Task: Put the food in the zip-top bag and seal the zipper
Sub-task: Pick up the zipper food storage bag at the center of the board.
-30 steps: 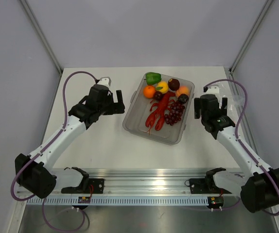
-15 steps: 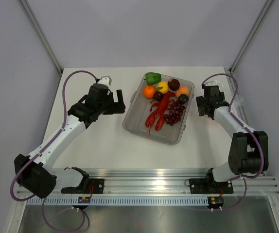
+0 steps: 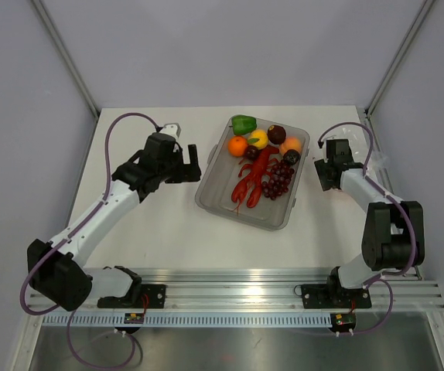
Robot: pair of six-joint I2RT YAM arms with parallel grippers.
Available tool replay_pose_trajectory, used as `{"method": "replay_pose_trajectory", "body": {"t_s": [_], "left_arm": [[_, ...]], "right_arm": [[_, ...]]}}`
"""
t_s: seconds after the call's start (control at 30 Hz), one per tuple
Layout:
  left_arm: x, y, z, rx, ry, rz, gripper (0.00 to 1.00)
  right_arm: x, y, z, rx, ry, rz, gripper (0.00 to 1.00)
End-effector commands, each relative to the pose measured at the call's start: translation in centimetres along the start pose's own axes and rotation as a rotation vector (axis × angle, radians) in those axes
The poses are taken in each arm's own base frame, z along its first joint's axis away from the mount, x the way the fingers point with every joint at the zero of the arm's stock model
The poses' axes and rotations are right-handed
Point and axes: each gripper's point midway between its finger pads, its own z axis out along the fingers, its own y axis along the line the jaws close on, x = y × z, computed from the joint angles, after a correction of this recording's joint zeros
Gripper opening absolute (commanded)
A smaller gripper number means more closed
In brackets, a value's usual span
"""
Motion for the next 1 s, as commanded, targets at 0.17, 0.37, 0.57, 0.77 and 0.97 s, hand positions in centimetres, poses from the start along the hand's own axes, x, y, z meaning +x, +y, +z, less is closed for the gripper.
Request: {"method": "replay_pose_trajectory", "body": {"t_s": [0.17, 0.37, 0.57, 0.77, 0.97], "left_arm": [[-1.5, -1.4, -0.2, 0.054, -0.034, 0.0, 0.99], [-1.5, -1.3, -0.2, 0.046, -0.036, 0.0, 0.99], [-1.5, -1.3, -0.1, 0.049, -0.035, -0.003, 0.99], [-1.9, -2.6, -0.5, 0.108, -0.041, 0.023, 0.99], [-2.4, -7.6, -1.6, 0.282, -0.013, 0.061, 0.99]], "right_arm": [[-0.1, -1.7, 2.0, 0.091, 0.012, 0.007, 0.57], [0.3, -1.6, 3.2, 0.117, 0.027, 0.022, 0.43], [-0.1, -1.5, 3.1, 0.109, 0.024, 0.057, 0.18], [-3.1, -1.5, -0.7, 0.019, -0.049, 0.214, 0.0], [-6.1, -1.5, -8.3, -0.115, -0.166, 0.499, 0.0]]}}
